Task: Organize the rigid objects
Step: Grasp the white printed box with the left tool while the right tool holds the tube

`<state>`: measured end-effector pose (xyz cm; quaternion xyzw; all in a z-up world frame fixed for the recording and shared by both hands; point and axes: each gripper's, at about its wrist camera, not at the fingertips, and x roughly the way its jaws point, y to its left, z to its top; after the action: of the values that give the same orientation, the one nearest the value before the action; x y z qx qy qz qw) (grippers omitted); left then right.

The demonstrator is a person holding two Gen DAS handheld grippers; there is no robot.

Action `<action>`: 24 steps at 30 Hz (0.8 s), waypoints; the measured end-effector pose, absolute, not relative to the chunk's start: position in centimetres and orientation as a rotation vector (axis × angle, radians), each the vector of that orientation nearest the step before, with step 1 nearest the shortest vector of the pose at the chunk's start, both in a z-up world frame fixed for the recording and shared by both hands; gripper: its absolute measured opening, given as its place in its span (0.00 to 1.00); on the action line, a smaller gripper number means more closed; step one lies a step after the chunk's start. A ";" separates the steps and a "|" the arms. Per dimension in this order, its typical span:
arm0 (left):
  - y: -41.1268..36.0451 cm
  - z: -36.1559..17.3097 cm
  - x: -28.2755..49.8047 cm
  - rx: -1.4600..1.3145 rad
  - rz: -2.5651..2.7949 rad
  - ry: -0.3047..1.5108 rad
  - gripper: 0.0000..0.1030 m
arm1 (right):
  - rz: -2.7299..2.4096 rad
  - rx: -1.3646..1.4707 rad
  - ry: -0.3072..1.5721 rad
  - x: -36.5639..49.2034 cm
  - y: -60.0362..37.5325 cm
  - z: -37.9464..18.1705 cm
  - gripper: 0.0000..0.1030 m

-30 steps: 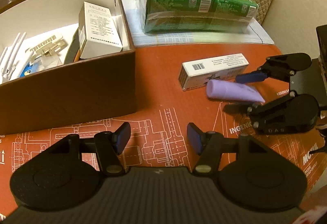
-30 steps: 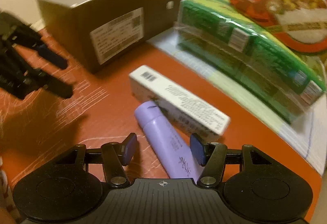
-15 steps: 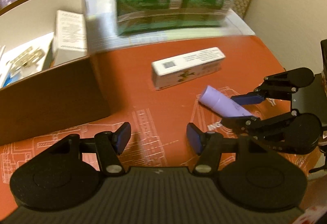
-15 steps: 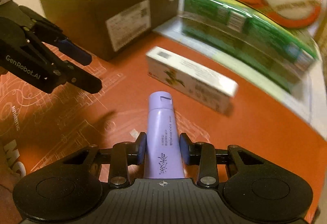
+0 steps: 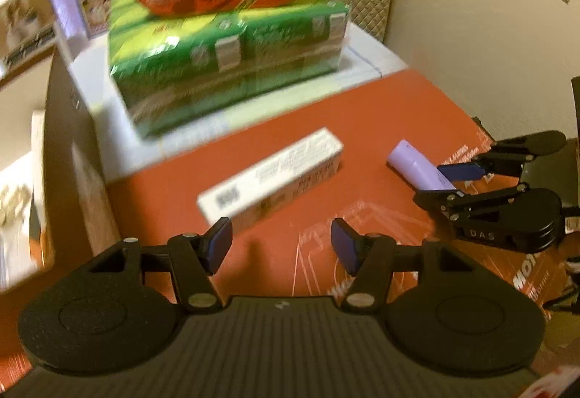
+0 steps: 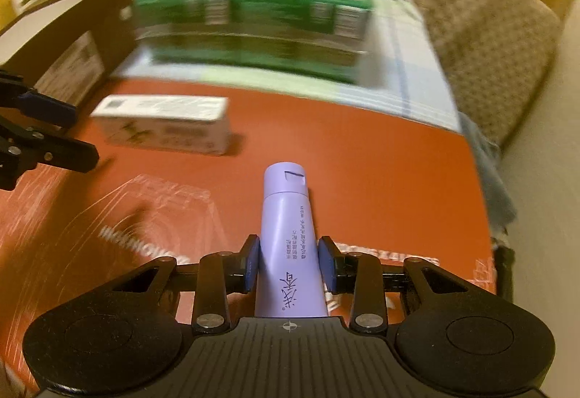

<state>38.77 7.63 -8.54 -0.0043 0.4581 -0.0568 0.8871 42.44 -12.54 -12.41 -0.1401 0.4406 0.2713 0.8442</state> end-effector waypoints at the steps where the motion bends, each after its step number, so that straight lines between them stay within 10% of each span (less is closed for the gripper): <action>1: 7.4 -8.4 39.3 0.006 -0.128 0.945 0.55 | 0.553 -0.281 0.931 42.7 -12.8 -12.4 0.31; 16: 6.1 -11.5 45.4 0.197 -0.177 1.028 0.55 | 0.510 -0.184 0.946 43.8 -14.0 -12.4 0.31; 24: 5.6 -11.3 44.8 0.126 -0.215 1.071 0.26 | 0.526 -0.177 0.940 43.6 -14.1 -12.4 0.31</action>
<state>44.79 5.64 -11.27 0.0601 0.5089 -0.1022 0.8526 43.63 -14.05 -12.40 -0.0843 0.4470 0.2503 0.8546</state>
